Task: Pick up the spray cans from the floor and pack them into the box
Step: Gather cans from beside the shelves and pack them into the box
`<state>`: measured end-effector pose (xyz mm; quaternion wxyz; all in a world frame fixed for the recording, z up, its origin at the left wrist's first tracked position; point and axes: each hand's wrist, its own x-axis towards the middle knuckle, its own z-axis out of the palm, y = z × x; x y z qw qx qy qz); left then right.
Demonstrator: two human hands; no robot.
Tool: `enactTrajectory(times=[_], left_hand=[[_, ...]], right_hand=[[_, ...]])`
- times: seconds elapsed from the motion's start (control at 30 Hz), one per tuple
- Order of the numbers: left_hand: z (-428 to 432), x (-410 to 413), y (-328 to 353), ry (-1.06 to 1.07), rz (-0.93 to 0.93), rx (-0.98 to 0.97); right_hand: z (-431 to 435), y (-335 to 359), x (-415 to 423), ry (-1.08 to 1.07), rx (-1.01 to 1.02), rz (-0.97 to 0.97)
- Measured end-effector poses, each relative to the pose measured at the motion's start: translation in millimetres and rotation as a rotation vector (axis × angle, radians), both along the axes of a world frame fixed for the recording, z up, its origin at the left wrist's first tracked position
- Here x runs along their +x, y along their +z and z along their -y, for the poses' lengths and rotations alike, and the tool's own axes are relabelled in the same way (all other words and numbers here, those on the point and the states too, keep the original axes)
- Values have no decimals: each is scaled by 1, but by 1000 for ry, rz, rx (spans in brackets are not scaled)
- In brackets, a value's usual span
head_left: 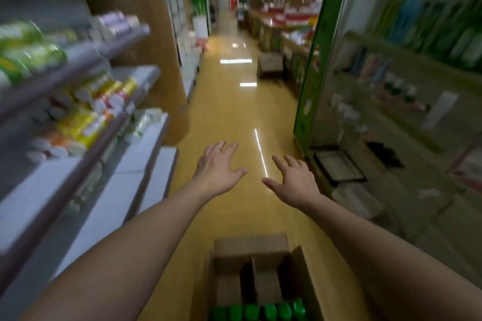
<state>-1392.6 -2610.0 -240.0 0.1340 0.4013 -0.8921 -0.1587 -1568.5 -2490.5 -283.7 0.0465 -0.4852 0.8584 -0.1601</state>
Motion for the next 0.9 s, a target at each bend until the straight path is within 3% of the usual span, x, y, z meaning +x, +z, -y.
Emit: enactTrajectory(times=[0.17,0.37,0.63,0.9], left_hand=[[15,15,119,129,-12,-256],[-21,61,186,412,48,-483],[-143,147,205,774,204,-476],[-279,256,233,1097,316,-485]], right_hand=[[38,108,-6,119,-180,-98],[62,177,9,407,-331,-115],[33,210,96,860,-403,-64],[-31,221,224,1164,-391,-18]])
